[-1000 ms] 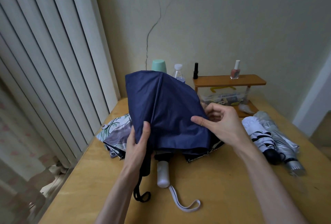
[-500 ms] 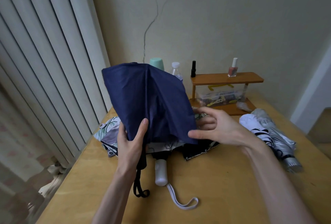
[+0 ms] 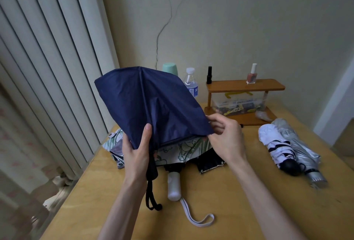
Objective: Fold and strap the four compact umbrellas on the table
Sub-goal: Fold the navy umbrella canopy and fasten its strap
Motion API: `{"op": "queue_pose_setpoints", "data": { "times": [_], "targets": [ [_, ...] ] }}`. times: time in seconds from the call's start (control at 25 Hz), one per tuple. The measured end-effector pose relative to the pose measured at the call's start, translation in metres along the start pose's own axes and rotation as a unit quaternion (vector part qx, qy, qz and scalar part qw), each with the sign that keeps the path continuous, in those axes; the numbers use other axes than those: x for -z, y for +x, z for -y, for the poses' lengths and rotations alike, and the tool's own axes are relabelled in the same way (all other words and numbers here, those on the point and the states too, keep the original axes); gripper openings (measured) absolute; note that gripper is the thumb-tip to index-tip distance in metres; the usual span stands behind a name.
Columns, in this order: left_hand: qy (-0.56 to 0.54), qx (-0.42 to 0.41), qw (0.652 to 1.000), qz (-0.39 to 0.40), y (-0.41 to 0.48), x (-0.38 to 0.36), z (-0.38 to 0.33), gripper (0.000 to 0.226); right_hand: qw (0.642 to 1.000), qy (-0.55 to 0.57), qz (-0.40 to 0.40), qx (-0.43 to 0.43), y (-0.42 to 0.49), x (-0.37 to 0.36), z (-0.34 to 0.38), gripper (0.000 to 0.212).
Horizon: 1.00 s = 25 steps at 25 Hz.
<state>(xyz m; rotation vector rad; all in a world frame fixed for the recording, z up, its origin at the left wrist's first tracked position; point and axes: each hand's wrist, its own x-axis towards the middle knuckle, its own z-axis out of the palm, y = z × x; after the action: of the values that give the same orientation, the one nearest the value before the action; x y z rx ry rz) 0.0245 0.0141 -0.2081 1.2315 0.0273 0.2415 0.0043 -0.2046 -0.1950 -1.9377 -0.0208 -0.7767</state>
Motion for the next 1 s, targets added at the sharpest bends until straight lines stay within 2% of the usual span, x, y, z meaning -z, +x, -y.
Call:
{"op": "queue_pose_setpoints", "data": {
  "times": [0.08,0.2,0.28,0.4,0.52,0.56,0.68,0.76,0.88,0.96,1.0],
  "targets": [
    [-0.014,0.016,1.000,-0.002,0.001,0.000,-0.001,0.037,0.994,-0.075,-0.057,0.059,-0.004,0.001,-0.005,0.033],
    [-0.023,0.017,1.000,0.009,-0.001,0.001,-0.006,0.040,0.951,-0.218,-0.090,0.201,-0.013,-0.005,-0.008,0.059],
    [-0.022,0.017,0.999,0.019,-0.001,0.002,-0.007,0.045,0.941,-0.226,-0.096,0.231,-0.015,-0.006,-0.007,0.066],
    [-0.004,0.006,0.999,0.034,0.000,0.003,-0.007,0.047,0.942,-0.194,-0.103,0.252,-0.014,-0.005,-0.007,0.064],
    [0.033,-0.019,0.998,0.052,-0.005,-0.002,-0.002,0.041,0.899,-0.252,-0.153,0.323,-0.016,-0.007,-0.005,0.037],
    [0.036,-0.021,0.998,0.054,-0.006,-0.004,-0.002,0.040,0.894,-0.252,-0.162,0.332,-0.016,-0.007,-0.004,0.028],
    [0.016,-0.004,0.999,0.047,-0.005,-0.002,0.001,0.045,0.924,-0.186,-0.168,0.288,-0.012,0.001,-0.008,0.030],
    [-0.006,0.016,0.999,0.037,-0.001,0.003,-0.002,0.052,0.931,-0.153,-0.172,0.282,-0.009,0.007,-0.011,0.022],
    [-0.005,0.030,0.999,0.033,0.003,0.007,-0.003,0.052,0.931,-0.174,-0.159,0.280,-0.010,0.004,-0.013,0.021],
    [0.008,0.024,0.999,0.032,0.007,0.012,-0.002,0.040,0.931,-0.205,-0.127,0.273,-0.008,0.002,-0.011,0.025],
    [0.025,0.019,0.999,0.034,0.009,0.016,-0.003,0.037,0.944,-0.197,-0.076,0.255,-0.005,0.002,-0.011,0.026]
  ]
}}
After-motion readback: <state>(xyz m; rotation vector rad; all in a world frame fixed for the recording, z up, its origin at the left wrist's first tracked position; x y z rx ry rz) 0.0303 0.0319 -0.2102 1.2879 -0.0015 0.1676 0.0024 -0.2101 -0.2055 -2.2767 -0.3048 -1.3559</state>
